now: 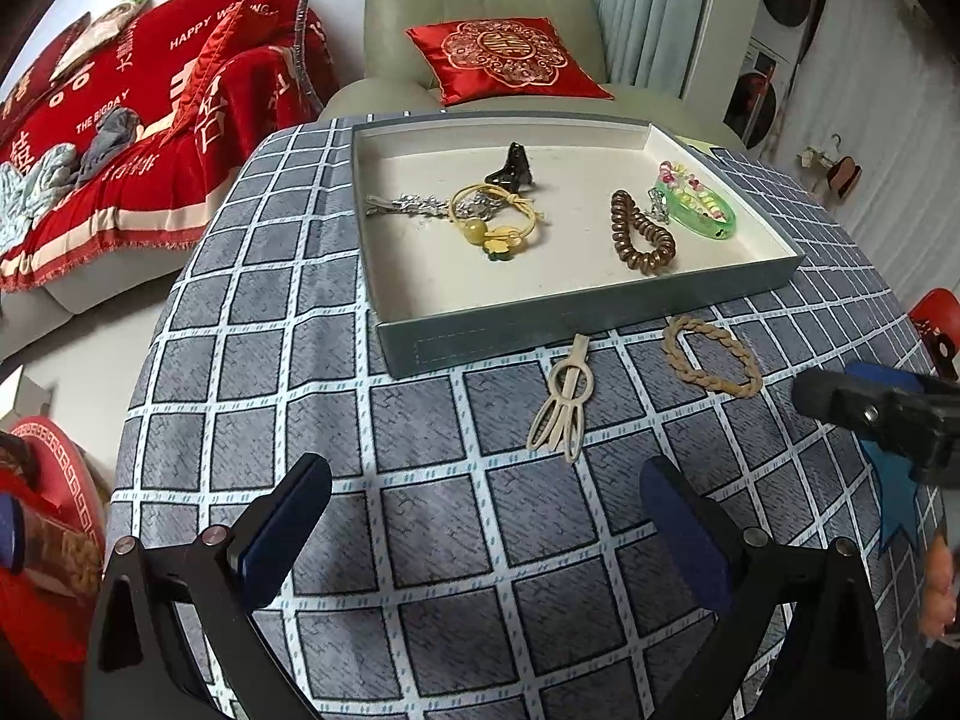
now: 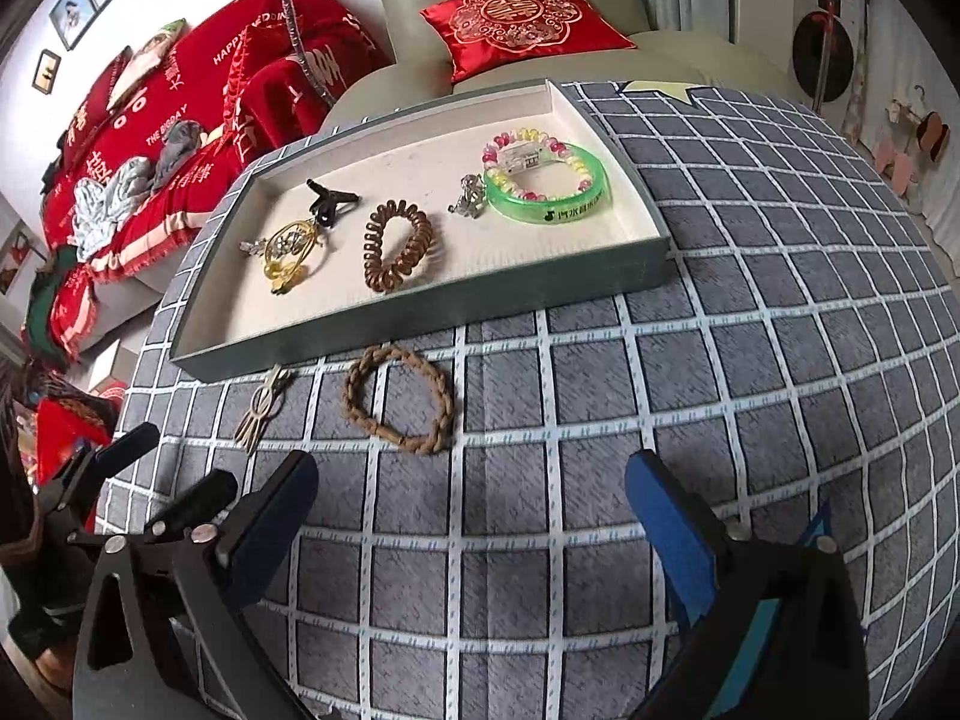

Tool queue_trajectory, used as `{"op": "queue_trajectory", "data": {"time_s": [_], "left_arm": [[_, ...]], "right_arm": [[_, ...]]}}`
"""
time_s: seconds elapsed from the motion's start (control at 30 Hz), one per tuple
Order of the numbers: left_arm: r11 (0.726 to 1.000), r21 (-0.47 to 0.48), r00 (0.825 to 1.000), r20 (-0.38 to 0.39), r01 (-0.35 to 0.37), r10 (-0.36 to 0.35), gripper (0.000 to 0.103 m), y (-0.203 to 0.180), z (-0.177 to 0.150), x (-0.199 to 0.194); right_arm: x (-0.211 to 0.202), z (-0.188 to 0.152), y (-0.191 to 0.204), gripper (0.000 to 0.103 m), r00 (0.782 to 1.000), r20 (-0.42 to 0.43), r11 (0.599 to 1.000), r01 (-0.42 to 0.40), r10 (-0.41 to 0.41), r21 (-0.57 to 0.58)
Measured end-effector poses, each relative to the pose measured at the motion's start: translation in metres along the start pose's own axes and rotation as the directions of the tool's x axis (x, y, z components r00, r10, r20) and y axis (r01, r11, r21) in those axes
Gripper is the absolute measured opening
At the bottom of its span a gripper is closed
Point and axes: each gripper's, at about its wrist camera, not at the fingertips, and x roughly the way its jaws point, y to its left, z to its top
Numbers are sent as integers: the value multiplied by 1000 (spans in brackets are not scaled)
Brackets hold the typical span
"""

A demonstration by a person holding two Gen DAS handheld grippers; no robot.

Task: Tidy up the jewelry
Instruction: 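Grasp the cream tassel hair clip with the left tool while the right tool grasps the tan braided bracelet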

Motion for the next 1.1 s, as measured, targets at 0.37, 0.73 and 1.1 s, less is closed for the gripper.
{"op": "queue_trajectory", "data": {"time_s": [0.37, 0.73, 1.1], "left_arm": [[999, 32, 1000, -1, 7, -7, 103, -13, 5, 11], [998, 57, 1000, -16, 8, -7, 103, -20, 11, 22], [993, 113, 999, -24, 27, -24, 95, -37, 15, 25]], "right_arm": [[29, 13, 23, 53, 997, -33, 987, 67, -73, -147], [34, 15, 38, 39, 993, -35, 961, 100, -112, -257], [23, 7, 45, 7, 994, -2, 949, 105, -110, -296]]}}
